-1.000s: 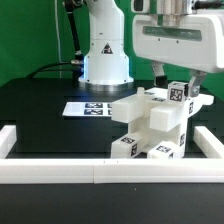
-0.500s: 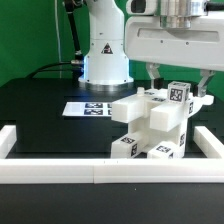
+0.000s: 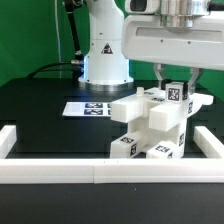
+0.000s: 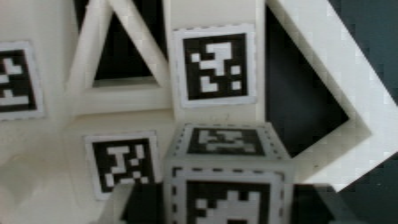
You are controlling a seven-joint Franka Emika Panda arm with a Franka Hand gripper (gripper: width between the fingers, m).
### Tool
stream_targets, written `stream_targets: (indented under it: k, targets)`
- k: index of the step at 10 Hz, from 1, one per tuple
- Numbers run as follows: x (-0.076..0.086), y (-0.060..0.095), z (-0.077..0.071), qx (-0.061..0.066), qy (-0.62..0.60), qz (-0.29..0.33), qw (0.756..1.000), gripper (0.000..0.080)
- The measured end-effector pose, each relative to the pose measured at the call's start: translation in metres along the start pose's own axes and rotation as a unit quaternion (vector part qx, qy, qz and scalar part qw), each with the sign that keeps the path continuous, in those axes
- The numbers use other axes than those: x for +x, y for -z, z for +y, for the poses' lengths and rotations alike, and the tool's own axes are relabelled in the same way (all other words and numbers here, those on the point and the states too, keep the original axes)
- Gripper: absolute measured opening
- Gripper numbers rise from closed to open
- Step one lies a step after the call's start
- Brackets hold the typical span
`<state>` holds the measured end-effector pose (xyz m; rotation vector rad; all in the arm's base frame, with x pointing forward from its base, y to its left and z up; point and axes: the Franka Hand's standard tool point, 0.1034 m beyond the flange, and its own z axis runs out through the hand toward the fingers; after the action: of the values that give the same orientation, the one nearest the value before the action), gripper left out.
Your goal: Assemble chair
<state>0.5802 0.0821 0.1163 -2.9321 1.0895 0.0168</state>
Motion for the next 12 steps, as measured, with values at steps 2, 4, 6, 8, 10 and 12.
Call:
stream_targets:
  k: [2,4,6,8,10,12]
  targets:
    - [-0.0001,0.0000,-0.0001,0.000,-0.048,0.000,0.999,0.0288]
    - [-0.0001,0.0000,-0.0001,0.000,-0.111,0.000,0.994,0.0288]
    - [-0.0003,-0.0002,-0.0002,0.000,-0.182,0.000,0.983,0.0288]
    - [-0.0005,-0.0004,-0.0003,0.000,-0.243,0.000,0.970,0.0288]
    - [-0.0008,-0.0004,-0.0005,0.000,-0.306,-0.001,0.952,0.0288]
    - [-0.0010,-0.0004,-0.0007,0.000,-0.365,-0.001,0.931,0.0289]
